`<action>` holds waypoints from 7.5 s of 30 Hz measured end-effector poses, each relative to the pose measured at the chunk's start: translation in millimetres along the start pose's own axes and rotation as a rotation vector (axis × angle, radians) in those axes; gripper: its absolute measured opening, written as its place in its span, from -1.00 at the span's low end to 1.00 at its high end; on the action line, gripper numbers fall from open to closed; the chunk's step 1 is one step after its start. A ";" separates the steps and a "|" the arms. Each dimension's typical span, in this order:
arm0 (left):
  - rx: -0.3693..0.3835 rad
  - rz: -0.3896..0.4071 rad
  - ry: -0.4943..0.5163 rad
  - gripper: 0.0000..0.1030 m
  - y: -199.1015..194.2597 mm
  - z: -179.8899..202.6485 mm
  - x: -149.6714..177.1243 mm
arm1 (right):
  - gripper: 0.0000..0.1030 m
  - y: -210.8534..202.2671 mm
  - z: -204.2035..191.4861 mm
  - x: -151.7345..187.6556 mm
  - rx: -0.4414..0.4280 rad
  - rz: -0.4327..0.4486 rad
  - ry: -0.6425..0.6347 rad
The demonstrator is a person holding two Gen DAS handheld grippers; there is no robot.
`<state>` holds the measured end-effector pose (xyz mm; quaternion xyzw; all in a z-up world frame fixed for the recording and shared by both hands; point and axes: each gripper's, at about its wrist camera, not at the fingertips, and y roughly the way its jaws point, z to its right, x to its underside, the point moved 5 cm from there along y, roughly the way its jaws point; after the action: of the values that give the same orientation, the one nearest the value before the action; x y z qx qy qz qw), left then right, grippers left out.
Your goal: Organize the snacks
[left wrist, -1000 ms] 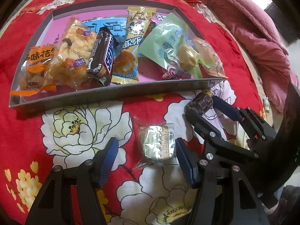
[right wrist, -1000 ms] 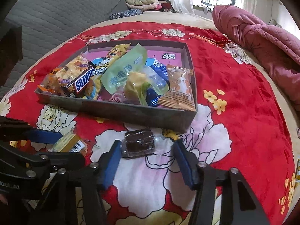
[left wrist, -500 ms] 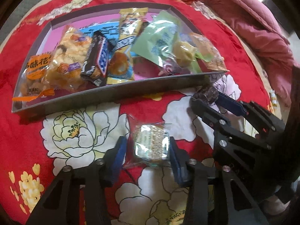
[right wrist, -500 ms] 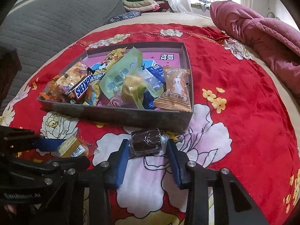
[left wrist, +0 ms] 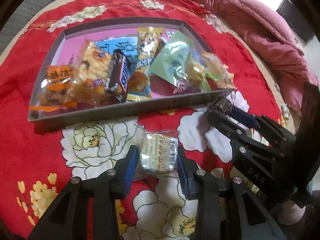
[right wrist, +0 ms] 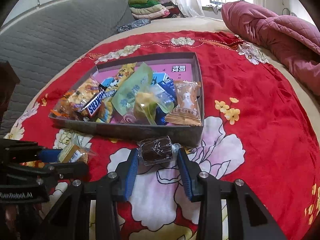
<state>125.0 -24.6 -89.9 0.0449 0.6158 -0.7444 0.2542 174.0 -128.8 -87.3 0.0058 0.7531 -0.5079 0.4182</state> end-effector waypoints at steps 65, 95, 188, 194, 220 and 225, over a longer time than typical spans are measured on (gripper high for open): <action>-0.097 0.194 -0.112 -0.24 -18.3 -63.9 -87.0 | -0.21 34.7 -66.1 -42.1 -0.033 0.088 -0.076; -0.091 0.204 -0.109 0.10 -32.1 -62.7 -88.4 | -0.05 24.2 -61.2 -42.3 -0.008 0.122 -0.076; -0.181 0.177 -0.107 0.49 -90.4 -67.7 38.7 | 0.83 -79.0 -68.9 11.9 0.193 0.050 0.094; -0.185 0.172 -0.113 0.49 -88.1 -69.4 39.1 | 0.83 -77.6 -68.8 12.3 0.192 0.050 0.091; -0.195 0.162 -0.135 0.49 -82.2 -75.3 41.1 | 0.83 -75.7 -73.1 11.6 0.196 0.053 0.082; -0.199 0.160 -0.133 0.49 -81.7 -74.5 41.3 | 0.83 -76.6 -73.5 11.5 0.198 0.054 0.083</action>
<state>35.5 41.3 -50.3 0.0190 0.6627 -0.6583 0.3564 87.5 -114.1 -26.5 0.0883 0.7156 -0.5675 0.3974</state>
